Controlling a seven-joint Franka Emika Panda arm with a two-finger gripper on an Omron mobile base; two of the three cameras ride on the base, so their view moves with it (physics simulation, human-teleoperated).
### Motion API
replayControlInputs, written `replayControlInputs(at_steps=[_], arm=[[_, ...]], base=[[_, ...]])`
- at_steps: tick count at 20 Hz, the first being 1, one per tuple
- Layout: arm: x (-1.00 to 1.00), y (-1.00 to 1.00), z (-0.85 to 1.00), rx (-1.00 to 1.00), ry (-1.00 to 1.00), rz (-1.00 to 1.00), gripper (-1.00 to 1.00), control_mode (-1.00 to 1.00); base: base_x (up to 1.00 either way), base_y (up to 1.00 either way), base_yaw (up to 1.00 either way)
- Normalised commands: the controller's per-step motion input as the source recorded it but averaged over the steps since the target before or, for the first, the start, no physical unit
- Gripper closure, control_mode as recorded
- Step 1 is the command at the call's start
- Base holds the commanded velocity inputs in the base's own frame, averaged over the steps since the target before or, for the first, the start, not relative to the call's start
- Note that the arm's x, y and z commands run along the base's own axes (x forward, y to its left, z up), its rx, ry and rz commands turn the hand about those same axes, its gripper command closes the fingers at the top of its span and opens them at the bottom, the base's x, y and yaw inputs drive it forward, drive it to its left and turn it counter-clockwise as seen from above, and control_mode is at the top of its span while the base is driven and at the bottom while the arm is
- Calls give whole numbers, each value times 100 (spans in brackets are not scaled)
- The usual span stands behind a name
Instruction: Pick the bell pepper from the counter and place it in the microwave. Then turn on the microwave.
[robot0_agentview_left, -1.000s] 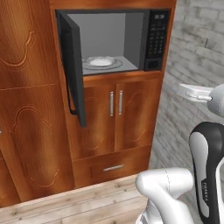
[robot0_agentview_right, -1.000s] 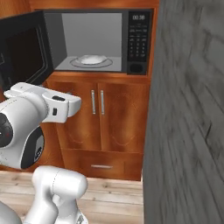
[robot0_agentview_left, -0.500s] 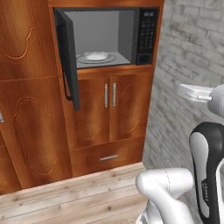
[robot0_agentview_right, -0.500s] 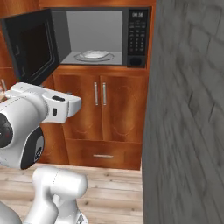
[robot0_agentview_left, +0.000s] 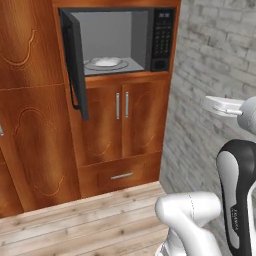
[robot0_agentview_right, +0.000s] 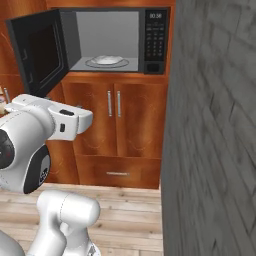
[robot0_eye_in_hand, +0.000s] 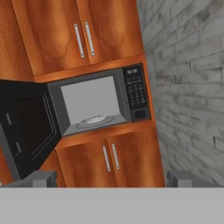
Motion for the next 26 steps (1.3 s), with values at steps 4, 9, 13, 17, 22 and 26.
replayControlInputs(at_steps=[4,9,13,17,22,26], arm=[[0,0,0,0,0,0,-100,100],[0,0,0,0,0,0,-100,100],[0,0,0,0,0,0,-100,100],[0,0,0,0,0,0,-100,100],[0,0,0,0,0,0,-100,100],[0,0,0,0,0,0,-100,100]], base=[[-23,21,-5],[-13,33,-7],[-21,48,-1],[-13,51,0],[-16,47,0],[-24,47,0]])
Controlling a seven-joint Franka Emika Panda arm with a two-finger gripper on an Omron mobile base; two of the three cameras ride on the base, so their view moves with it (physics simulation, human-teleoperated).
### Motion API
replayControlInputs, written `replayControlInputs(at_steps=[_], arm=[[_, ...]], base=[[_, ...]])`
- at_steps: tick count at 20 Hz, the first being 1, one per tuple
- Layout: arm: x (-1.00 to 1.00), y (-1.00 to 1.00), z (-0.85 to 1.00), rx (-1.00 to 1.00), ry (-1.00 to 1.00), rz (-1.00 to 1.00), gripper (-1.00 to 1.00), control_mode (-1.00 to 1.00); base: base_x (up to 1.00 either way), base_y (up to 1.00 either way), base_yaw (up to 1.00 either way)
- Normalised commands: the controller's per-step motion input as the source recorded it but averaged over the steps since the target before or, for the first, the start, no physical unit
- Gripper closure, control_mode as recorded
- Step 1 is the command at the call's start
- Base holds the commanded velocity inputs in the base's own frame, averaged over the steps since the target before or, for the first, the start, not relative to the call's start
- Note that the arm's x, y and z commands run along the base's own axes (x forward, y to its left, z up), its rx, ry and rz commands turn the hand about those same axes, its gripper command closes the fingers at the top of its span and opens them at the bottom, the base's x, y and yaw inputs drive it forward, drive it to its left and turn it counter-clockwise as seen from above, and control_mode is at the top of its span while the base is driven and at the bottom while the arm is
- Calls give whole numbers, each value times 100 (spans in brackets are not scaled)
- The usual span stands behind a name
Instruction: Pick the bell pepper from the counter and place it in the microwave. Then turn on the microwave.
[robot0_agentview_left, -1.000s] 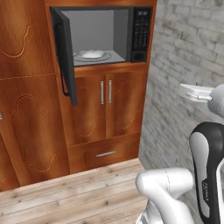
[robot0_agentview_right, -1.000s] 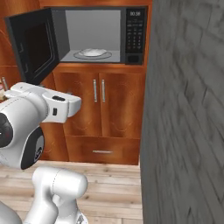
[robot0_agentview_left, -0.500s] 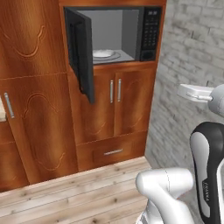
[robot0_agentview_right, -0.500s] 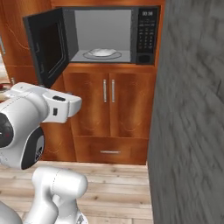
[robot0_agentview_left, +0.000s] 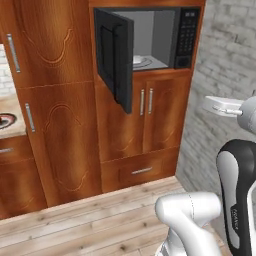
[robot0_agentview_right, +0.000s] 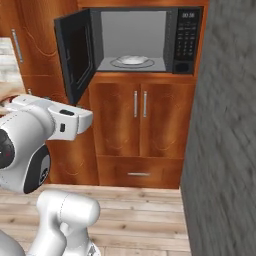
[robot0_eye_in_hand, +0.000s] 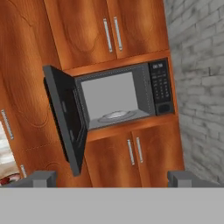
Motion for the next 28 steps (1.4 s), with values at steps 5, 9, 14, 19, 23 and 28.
replayControlInputs(at_steps=[5,9,14,19,23,28], arm=[[0,0,0,0,0,0,-100,100],[0,0,0,0,0,0,-100,100],[0,0,0,0,0,0,-100,100],[0,0,0,0,0,0,-100,100],[0,0,0,0,0,0,-100,100],[0,0,0,0,0,0,-100,100]], base=[[-27,48,0],[-22,51,0],[-18,53,0],[-16,51,0],[-14,48,0],[-16,43,0]])
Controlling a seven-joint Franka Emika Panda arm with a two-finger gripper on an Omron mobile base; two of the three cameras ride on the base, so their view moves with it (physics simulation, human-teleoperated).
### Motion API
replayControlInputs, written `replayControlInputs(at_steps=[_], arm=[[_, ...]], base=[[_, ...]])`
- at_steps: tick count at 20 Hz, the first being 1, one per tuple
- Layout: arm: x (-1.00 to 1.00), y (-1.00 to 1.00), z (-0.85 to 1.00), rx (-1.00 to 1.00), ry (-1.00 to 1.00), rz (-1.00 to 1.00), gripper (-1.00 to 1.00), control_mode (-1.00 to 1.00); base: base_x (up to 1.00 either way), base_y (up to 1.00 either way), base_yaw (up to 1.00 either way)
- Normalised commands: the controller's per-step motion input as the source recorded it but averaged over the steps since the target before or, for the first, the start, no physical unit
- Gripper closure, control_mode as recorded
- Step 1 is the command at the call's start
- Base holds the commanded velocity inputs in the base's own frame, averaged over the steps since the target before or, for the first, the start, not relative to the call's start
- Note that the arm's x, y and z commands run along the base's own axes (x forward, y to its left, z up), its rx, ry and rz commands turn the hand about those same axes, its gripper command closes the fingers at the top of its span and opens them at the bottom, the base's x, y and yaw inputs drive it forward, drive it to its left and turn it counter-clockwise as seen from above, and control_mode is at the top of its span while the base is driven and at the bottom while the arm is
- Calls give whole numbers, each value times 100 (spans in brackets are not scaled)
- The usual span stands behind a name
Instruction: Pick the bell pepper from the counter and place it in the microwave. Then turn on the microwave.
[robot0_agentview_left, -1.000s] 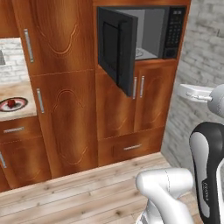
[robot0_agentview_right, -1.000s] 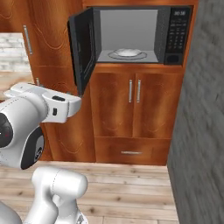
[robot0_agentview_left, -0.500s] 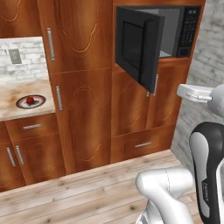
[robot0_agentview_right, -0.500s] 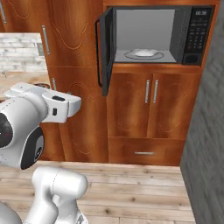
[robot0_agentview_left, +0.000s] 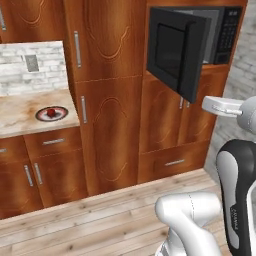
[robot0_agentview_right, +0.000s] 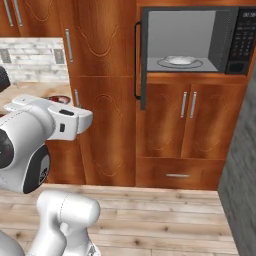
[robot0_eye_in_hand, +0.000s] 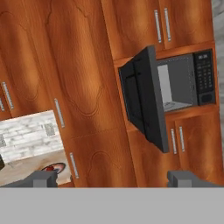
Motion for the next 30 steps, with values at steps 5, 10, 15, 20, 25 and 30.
replayControlInputs(at_steps=[5,10,15,20,25,30], arm=[[0,0,0,0,0,0,-100,100],[0,0,0,0,0,0,-100,100],[0,0,0,0,0,0,-100,100],[0,0,0,0,0,0,-100,100],[0,0,0,0,0,0,-100,100],[0,0,0,0,0,0,-100,100]], base=[[-6,34,0],[0,27,0],[5,36,0],[39,34,0],[67,11,0],[56,13,0]])
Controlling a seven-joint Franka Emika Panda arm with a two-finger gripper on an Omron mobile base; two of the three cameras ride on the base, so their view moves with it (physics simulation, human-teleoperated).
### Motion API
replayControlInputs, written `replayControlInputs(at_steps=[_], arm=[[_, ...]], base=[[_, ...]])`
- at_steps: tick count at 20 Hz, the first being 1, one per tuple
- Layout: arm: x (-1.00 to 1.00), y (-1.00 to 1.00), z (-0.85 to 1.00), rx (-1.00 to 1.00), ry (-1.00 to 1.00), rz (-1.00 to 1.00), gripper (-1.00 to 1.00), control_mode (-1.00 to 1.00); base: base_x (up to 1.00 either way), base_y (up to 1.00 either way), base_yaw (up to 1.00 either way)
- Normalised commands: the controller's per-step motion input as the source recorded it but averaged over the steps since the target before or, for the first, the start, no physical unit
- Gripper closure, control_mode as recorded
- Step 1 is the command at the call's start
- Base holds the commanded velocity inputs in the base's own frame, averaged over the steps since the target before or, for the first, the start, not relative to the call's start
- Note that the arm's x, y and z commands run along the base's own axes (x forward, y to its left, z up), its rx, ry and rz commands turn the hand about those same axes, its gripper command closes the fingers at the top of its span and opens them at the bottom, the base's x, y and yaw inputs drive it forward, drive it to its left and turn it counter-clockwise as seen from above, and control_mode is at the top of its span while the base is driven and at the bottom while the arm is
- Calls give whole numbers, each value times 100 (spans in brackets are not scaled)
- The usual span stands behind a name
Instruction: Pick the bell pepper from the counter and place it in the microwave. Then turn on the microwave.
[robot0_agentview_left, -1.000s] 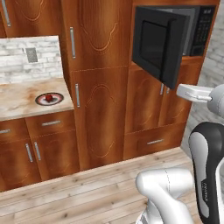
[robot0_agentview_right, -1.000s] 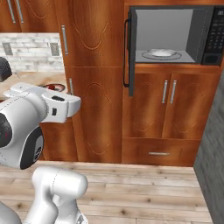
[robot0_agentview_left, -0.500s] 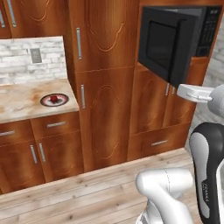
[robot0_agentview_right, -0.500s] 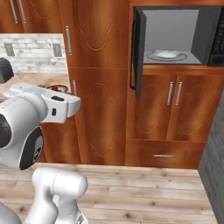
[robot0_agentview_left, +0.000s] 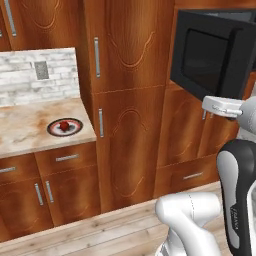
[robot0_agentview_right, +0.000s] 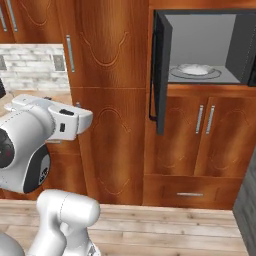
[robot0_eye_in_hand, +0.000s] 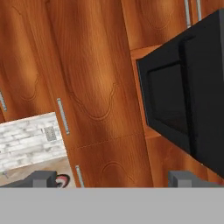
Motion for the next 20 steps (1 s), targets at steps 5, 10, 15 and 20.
replayControlInputs(at_steps=[5,10,15,20], arm=[[0,0,0,0,0,0,-100,100],[0,0,0,0,0,0,-100,100],[0,0,0,0,0,0,-100,100],[0,0,0,0,0,0,-100,100]], base=[[43,31,0],[27,38,0],[18,43,0],[15,52,0]])
